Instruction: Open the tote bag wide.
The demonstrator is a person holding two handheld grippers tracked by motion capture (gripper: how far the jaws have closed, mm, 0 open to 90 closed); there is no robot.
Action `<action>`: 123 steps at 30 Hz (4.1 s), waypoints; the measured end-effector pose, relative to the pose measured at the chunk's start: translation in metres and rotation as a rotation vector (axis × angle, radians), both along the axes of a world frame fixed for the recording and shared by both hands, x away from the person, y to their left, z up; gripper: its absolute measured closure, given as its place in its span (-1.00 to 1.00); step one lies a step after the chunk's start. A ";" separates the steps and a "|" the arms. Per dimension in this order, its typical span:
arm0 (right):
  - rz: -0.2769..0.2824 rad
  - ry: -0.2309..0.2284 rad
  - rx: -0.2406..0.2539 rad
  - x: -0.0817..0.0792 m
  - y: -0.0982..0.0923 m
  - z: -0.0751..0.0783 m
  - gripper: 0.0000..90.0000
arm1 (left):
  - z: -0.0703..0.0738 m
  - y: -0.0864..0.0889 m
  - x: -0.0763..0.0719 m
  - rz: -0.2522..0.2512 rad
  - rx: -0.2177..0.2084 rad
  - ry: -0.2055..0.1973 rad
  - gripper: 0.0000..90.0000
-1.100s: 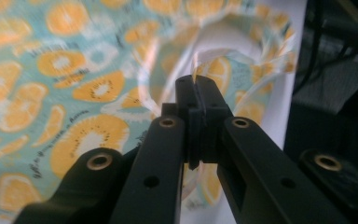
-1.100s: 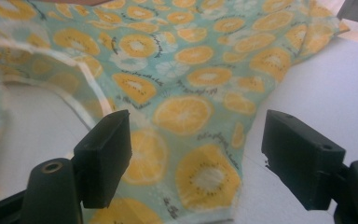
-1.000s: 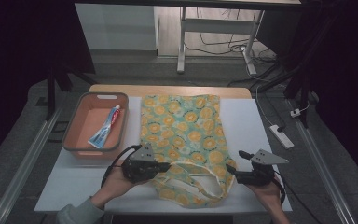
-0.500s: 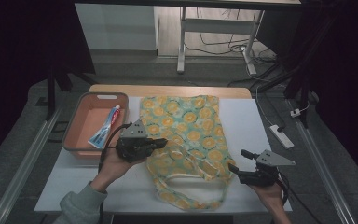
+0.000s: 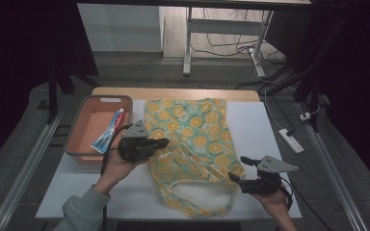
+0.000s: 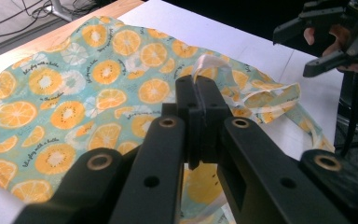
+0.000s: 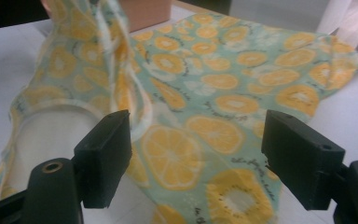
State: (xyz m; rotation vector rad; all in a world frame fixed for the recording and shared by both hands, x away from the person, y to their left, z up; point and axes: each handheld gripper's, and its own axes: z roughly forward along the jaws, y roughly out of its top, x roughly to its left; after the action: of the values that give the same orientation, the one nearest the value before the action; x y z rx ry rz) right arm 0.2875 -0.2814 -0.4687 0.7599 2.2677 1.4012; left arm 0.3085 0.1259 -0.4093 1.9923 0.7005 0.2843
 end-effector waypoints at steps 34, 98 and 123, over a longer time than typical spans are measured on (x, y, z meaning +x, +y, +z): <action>0.206 0.200 -0.448 0.075 0.136 -0.009 0.55 | -0.005 0.014 0.022 0.064 -0.020 0.003 0.98; 0.231 0.230 -0.193 0.081 0.118 0.015 0.94 | -0.088 -0.179 -0.082 -0.265 0.391 -0.034 -0.29; 0.115 0.234 -0.133 0.098 0.083 0.017 0.94 | -0.079 -0.158 -0.076 -0.429 0.352 0.025 0.97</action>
State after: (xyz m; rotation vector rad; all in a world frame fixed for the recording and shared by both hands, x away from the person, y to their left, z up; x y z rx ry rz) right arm 0.3856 -0.1982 -0.4513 0.7971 2.5923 1.2502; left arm 0.2326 -0.0321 -0.4888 2.4238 0.2310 0.1292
